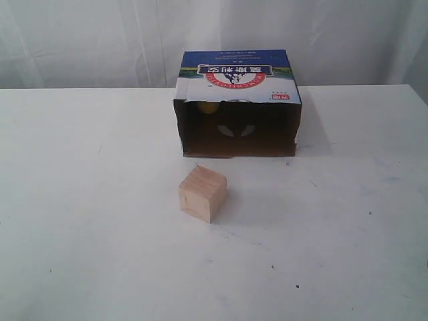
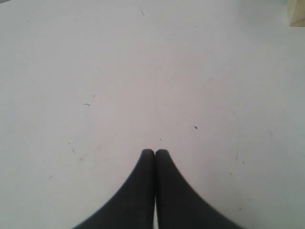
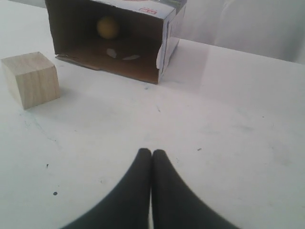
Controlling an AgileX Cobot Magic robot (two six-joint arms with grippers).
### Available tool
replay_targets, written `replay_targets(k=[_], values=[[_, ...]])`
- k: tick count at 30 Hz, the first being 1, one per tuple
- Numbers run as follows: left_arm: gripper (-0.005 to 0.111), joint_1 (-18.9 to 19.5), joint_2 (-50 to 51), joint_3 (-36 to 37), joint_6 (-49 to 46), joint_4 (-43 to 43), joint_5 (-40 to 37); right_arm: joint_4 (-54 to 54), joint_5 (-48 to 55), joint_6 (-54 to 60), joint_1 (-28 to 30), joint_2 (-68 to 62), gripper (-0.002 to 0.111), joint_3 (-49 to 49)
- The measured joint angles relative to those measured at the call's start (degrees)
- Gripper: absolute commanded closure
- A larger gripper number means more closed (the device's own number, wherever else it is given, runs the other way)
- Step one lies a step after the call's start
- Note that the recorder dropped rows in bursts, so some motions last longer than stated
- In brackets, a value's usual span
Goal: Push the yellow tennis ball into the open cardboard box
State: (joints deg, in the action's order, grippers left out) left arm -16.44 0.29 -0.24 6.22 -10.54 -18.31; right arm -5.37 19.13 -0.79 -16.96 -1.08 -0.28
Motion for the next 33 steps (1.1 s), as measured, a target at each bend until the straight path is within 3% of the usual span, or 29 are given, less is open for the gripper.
replay_targets(k=[33], values=[[0.107, 0.00, 0.00, 0.00, 0.00, 0.00, 0.00, 0.79, 0.00, 0.15, 0.00, 0.00, 0.108, 0.00]])
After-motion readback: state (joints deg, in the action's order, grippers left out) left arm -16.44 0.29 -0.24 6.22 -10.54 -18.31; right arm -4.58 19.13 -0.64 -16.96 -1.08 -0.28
